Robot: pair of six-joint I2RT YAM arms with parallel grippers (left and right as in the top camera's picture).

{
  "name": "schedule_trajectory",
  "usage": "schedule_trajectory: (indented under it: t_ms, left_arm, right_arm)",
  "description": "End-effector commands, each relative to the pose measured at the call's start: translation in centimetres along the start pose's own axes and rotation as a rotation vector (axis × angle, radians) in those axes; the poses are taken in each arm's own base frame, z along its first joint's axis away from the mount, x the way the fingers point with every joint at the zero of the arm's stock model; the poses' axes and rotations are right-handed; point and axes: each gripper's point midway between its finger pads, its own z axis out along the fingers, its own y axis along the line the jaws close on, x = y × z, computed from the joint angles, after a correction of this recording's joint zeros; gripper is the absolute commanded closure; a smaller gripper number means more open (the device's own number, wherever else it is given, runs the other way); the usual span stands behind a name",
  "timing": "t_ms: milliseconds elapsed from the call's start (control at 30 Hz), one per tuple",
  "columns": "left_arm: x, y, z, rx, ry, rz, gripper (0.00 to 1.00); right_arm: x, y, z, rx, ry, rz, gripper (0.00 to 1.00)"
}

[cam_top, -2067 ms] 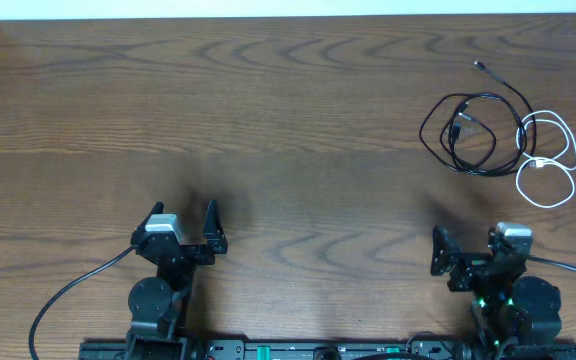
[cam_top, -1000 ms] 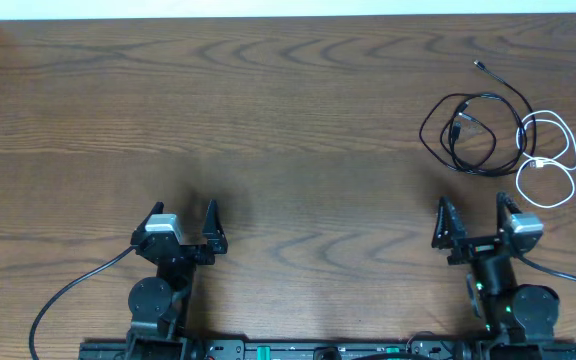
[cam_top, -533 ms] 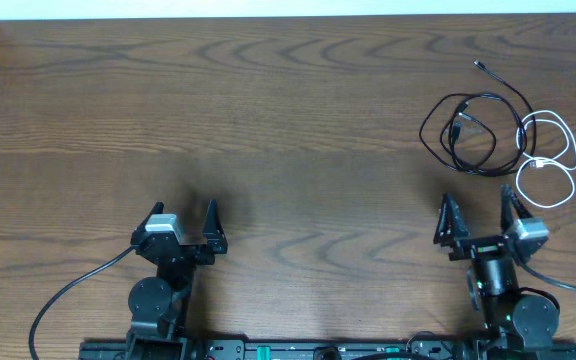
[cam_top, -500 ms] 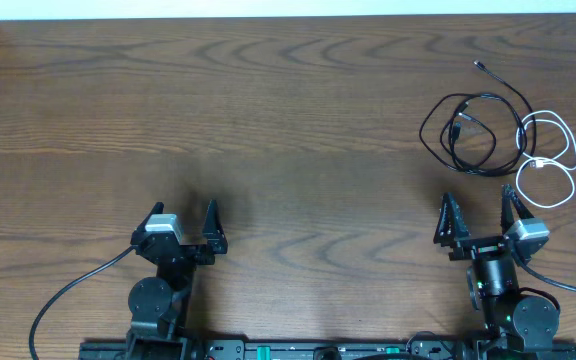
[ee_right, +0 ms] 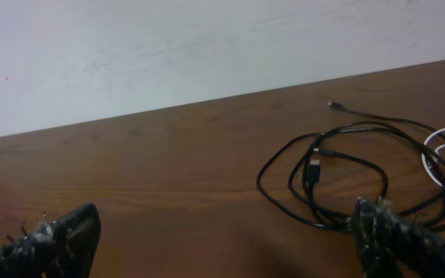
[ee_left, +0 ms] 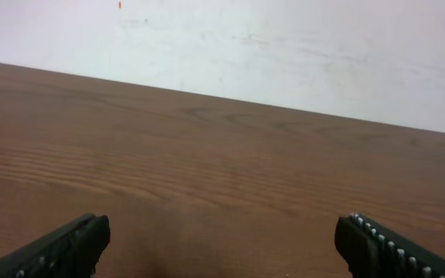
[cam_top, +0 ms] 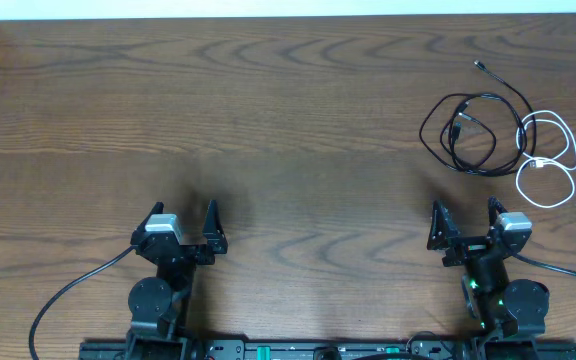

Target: Untangle cables

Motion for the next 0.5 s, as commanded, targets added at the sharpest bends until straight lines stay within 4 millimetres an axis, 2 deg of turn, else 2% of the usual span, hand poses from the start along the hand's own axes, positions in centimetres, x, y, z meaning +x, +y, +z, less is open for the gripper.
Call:
schedule_trajectory:
  t_ms: [0,467]
  left_arm:
    - [1.74,0.48,0.12,-0.016,0.050,0.019,0.02]
    - [1.74,0.48,0.12,-0.016,0.051,0.019,0.02]
  right_arm:
    - [-0.01,-0.09,-0.04,0.004,-0.002,0.001,0.01]
    - [-0.02,-0.21,-0.04,0.011,-0.003,-0.044,0.01]
